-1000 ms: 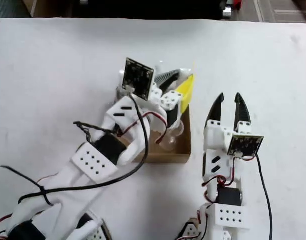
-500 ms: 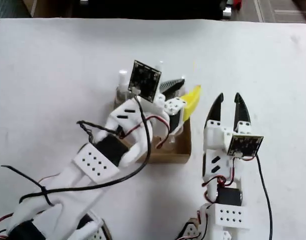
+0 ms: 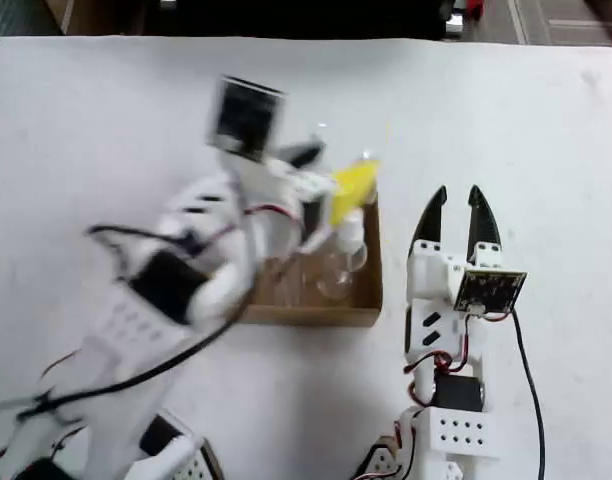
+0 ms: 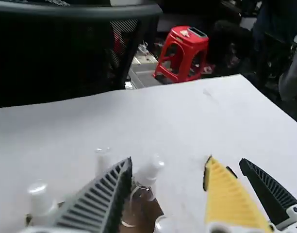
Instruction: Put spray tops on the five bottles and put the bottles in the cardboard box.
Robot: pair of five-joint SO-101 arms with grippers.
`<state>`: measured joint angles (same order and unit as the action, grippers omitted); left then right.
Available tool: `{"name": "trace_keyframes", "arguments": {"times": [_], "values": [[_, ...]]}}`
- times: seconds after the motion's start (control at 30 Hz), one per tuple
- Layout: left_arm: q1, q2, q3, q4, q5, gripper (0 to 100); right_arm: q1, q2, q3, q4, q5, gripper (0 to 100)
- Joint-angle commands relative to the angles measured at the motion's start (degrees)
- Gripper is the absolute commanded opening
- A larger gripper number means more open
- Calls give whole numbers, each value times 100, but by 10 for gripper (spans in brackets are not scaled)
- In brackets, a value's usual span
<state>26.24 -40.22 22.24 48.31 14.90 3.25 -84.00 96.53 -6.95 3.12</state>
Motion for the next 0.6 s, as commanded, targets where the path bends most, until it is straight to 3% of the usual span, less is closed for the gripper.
{"name": "trace_keyframes", "arguments": {"times": [0.0, 0.07, 0.23, 0.37, 0.57], "values": [[-374, -831, -431, 695, -325, 226, -22, 31, 62, -127, 88, 122], [-602, -1103, -237, 1002, -738, 225, -22, 31, 62, -127, 88, 122], [-954, -1086, 686, 1380, -747, 225, -22, 31, 62, -127, 88, 122], [-954, -752, 1116, 1424, -114, 236, -22, 31, 62, -127, 88, 122], [-910, 189, 1160, 1415, 747, 330, -22, 31, 62, -127, 88, 122]]}}
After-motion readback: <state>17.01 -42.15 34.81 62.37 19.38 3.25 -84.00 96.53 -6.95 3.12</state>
